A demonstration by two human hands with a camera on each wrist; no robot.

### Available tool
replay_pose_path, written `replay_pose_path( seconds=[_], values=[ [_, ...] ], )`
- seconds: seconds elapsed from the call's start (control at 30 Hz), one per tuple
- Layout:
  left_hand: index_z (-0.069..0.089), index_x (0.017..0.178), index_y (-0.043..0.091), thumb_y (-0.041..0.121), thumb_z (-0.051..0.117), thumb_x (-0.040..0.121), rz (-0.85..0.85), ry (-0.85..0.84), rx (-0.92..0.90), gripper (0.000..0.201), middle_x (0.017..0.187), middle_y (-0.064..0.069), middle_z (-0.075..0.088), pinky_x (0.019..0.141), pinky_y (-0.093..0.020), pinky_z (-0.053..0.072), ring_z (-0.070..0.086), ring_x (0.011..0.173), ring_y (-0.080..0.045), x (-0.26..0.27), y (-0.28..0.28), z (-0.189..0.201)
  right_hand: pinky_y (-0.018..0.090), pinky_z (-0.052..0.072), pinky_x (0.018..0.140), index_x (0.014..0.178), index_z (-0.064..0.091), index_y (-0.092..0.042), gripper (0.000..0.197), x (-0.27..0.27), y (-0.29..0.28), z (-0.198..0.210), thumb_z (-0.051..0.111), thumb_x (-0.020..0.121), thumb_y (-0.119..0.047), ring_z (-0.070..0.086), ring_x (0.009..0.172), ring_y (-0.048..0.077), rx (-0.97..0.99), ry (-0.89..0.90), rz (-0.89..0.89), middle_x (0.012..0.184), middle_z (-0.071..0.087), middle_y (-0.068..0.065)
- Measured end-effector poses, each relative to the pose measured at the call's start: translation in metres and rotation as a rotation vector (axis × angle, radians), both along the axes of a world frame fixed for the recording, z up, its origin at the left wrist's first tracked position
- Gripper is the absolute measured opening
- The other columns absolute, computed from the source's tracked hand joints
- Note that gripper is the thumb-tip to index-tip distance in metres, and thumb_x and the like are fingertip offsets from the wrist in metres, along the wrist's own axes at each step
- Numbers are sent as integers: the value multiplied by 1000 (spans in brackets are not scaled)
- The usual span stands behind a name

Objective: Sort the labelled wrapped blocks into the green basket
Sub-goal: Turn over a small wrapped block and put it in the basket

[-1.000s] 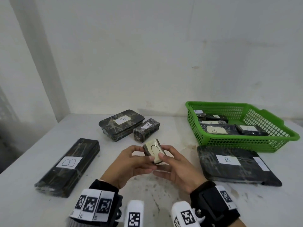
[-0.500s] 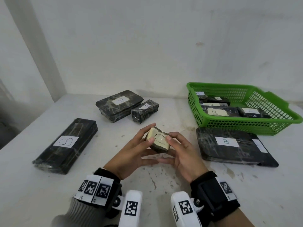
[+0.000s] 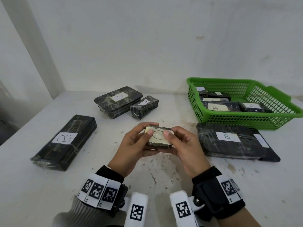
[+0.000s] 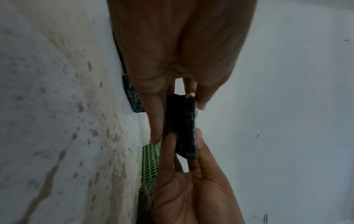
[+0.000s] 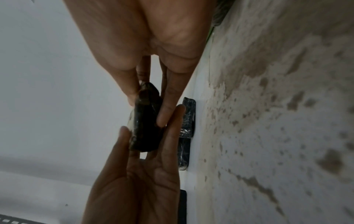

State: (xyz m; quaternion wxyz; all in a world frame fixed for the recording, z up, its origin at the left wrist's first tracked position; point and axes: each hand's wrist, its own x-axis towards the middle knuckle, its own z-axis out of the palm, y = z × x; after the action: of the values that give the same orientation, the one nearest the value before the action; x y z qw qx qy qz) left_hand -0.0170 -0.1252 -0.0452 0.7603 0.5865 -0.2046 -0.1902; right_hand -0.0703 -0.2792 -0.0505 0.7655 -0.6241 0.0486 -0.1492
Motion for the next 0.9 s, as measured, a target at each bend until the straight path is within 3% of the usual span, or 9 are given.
replay_pose_path(
  seconds=[0.2, 0.27, 0.33, 0.4, 0.53, 0.63, 0.7, 0.77, 0.9],
  values=[
    [63, 112, 8, 20, 51, 96, -2, 11, -3, 22, 101, -10, 72, 77, -41, 61, 73, 91, -29, -3, -1, 0, 51, 60, 71, 86, 67, 4, 31, 1, 3, -1, 64, 89, -27, 60, 81, 47, -25, -15, -77, 89, 58, 37],
    [62, 114, 9, 25, 55, 90, -45, 27, -12, 30, 101, -10, 72, 77, -39, 61, 72, 91, -30, -3, -1, 1, 39, 60, 62, 85, 65, 6, 26, 1, 1, -1, 61, 93, -18, 62, 73, 34, -12, -20, -93, 79, 57, 31],
    [63, 114, 10, 21, 54, 92, -31, 4, -15, 26, 103, -11, 73, 79, -40, 61, 72, 92, -30, -3, -1, 1, 33, 58, 59, 81, 64, 5, 25, 0, 0, 0, 59, 95, -15, 65, 76, 28, 0, -15, -74, 84, 59, 33],
    [65, 112, 10, 13, 51, 97, 7, -22, -9, 21, 102, -10, 73, 80, -42, 61, 72, 92, -30, -2, -1, -1, 34, 58, 62, 79, 64, -1, 23, -1, 1, 2, 61, 93, -19, 67, 80, 28, 9, 0, -35, 93, 64, 32],
    [67, 111, 11, 19, 57, 90, 6, -11, -18, 25, 102, -18, 71, 79, -44, 61, 71, 94, -35, -2, 0, -2, 50, 54, 75, 82, 61, 2, 27, 1, 2, -2, 72, 86, -23, 60, 78, 30, -39, -20, -48, 80, 61, 21],
    [64, 120, 8, 16, 60, 85, -84, 49, -49, 36, 108, -26, 68, 79, -38, 60, 70, 98, -39, -2, 1, 0, 47, 53, 68, 75, 62, -3, 20, 2, -4, -6, 68, 90, -14, 57, 74, 29, -92, -39, -73, 75, 59, 20],
    [63, 123, 8, 7, 60, 88, -102, 44, -45, 36, 108, -23, 68, 80, -36, 60, 69, 100, -39, -2, 1, -2, 36, 56, 58, 74, 63, -5, 18, 1, -6, -4, 66, 91, -10, 64, 71, 28, -58, -22, -63, 76, 65, 17],
    [63, 124, 8, -2, 55, 93, -80, 41, -46, 33, 108, -23, 67, 79, -34, 60, 69, 99, -37, -1, 0, -4, 29, 55, 55, 81, 62, 0, 15, 0, -6, 0, 66, 89, -12, 67, 71, 24, -13, -9, -17, 80, 69, 15],
    [62, 125, 7, -3, 58, 92, -53, 102, -107, 35, 115, -28, 66, 81, -35, 60, 70, 96, -35, 1, 1, -3, 29, 56, 70, 104, 66, -3, 34, 0, -6, 2, 70, 78, -25, 70, 90, 23, 11, -15, 69, 99, 72, 14]
  ],
)
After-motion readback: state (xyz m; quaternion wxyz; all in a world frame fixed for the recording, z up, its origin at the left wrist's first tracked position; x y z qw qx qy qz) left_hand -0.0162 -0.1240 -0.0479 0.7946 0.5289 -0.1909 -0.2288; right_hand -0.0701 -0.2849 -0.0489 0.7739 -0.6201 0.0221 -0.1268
